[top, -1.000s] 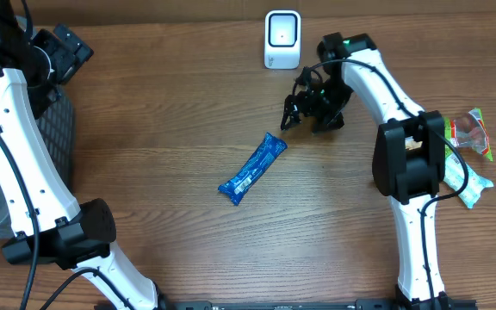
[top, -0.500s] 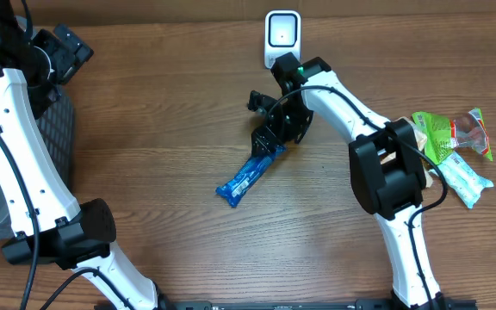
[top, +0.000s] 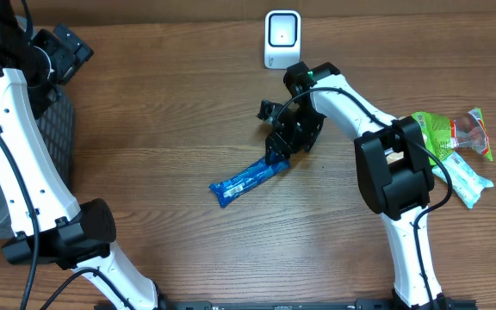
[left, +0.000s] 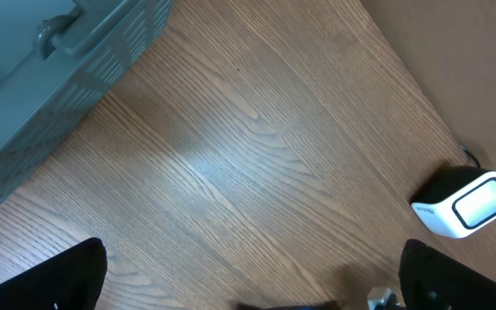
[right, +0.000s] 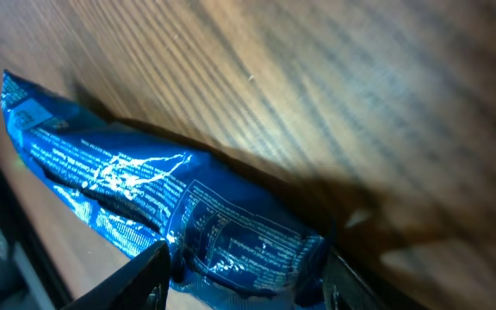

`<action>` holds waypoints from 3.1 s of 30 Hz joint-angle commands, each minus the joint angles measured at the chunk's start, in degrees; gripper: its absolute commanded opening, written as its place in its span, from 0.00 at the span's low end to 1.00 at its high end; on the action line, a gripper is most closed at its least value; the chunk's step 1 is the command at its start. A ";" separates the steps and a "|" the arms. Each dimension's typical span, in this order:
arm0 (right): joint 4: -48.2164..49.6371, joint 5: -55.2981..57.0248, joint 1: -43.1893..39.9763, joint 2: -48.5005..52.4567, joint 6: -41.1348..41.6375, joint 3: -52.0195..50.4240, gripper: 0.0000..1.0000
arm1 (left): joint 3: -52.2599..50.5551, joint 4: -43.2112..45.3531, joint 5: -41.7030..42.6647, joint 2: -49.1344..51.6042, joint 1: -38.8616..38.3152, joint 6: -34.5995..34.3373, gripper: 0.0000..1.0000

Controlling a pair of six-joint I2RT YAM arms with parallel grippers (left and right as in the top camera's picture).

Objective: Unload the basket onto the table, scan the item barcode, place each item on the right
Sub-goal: 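Lift the blue bar and bring it to the scanner, then hold the blue bar upright in front of the scanner with right gripper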

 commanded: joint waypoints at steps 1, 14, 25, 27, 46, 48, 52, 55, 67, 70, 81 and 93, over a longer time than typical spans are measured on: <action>0.42 1.92 0.15 1.64 3.48 -4.92 0.50 | 0.57 -0.09 0.17 -1.60 -0.55 -0.50 1.00; -5.03 -4.09 -1.55 0.17 11.34 -1.20 0.04 | 0.57 -0.09 0.17 -1.60 -0.55 -0.50 1.00; -12.35 -13.86 -8.83 -11.78 11.41 16.17 0.04 | 0.57 -0.09 0.17 -1.60 -0.52 -0.50 1.00; -12.37 -16.81 -10.88 -13.40 11.87 18.69 0.04 | 0.57 -0.09 0.15 -1.60 -0.52 -0.50 1.00; -1.66 -27.39 -22.34 -14.14 26.45 22.93 0.04 | 0.57 -0.09 0.17 -1.60 -0.66 -0.50 1.00; 1.86 -20.46 -21.35 -14.14 30.62 22.93 0.04 | 0.57 -0.09 0.17 -1.60 -0.66 -0.50 1.00; 9.53 -5.09 -17.51 -14.14 37.18 22.93 0.04 | 0.57 -0.09 0.17 -1.60 -0.68 -0.50 1.00; 15.89 8.41 -14.08 -14.14 41.13 22.91 0.04 | 0.57 -0.09 0.17 -1.60 -0.66 -0.50 1.00; 40.63 54.21 -4.74 -8.72 34.18 21.09 0.04 | 0.57 -0.09 0.17 -1.60 -0.66 -0.50 1.00; 40.98 57.57 -3.89 -6.36 31.85 21.09 0.04 | 0.57 -0.09 0.17 -1.60 -0.66 -0.50 1.00; 38.62 65.42 -0.35 -4.26 27.93 21.07 0.04 | 0.57 -0.09 0.17 -1.60 -0.66 -0.50 1.00; 39.82 72.50 3.30 -4.26 20.76 21.09 0.04 | 0.57 -0.09 0.17 -1.60 -0.66 -0.50 1.00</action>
